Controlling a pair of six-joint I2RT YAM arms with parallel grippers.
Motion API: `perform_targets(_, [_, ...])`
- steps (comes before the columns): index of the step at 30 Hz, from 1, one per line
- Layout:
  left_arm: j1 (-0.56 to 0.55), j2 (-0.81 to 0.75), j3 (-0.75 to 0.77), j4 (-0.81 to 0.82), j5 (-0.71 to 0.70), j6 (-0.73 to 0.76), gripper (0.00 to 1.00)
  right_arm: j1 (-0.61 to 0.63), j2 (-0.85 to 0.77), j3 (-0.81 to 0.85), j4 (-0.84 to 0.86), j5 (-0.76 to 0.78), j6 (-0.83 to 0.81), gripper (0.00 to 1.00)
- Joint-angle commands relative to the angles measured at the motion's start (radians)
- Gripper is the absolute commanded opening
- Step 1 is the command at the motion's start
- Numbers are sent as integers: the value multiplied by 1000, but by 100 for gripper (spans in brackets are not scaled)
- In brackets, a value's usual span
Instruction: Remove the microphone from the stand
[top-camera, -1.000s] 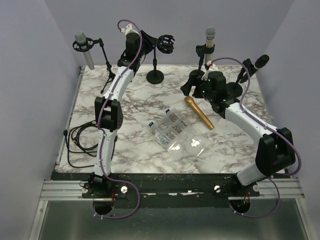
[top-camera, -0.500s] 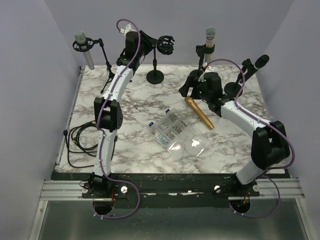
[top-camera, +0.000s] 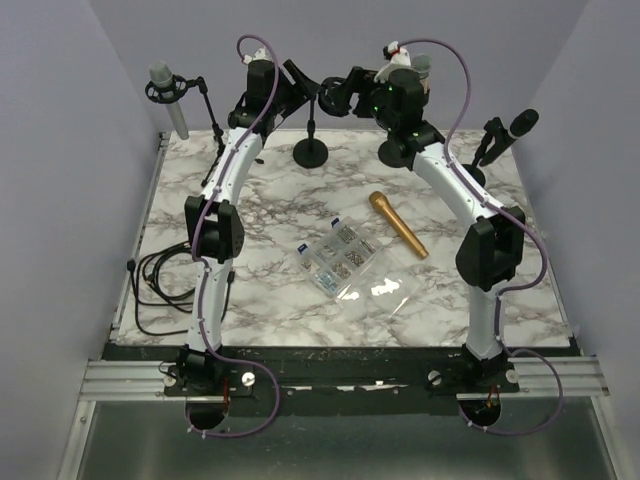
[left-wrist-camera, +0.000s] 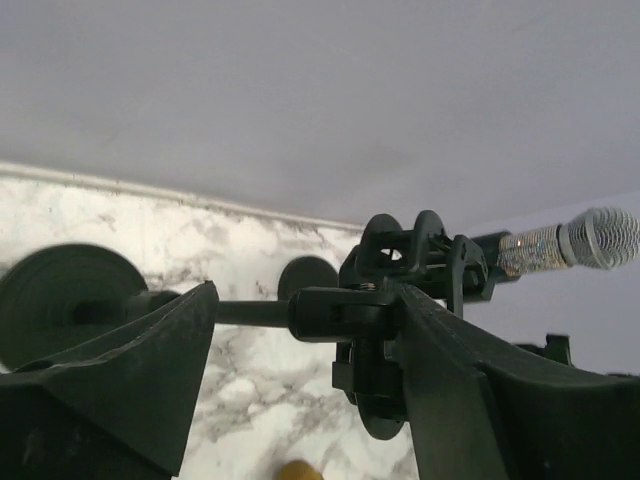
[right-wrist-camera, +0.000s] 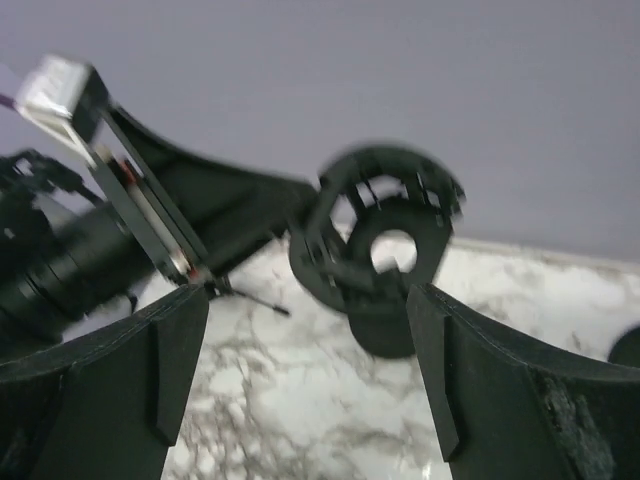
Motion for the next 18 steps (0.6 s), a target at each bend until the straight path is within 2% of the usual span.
perform_targets(1, [43, -58, -80, -277, 108, 116, 77, 20, 129, 225, -78, 83, -89, 89])
perform_targets(5, [88, -144, -42, -296, 163, 127, 85, 35, 284, 437, -99, 92, -136, 89])
perform_targets(8, [107, -217, -57, -294, 180, 140, 89, 55, 348, 520, -67, 104, -167, 89])
perform_targets(11, [122, -260, -66, -288, 196, 141, 91, 64, 380, 525, -15, 126, -184, 90])
perform_targets(18, [120, -281, -78, -280, 259, 136, 93, 64, 414, 512, -14, 166, -214, 93])
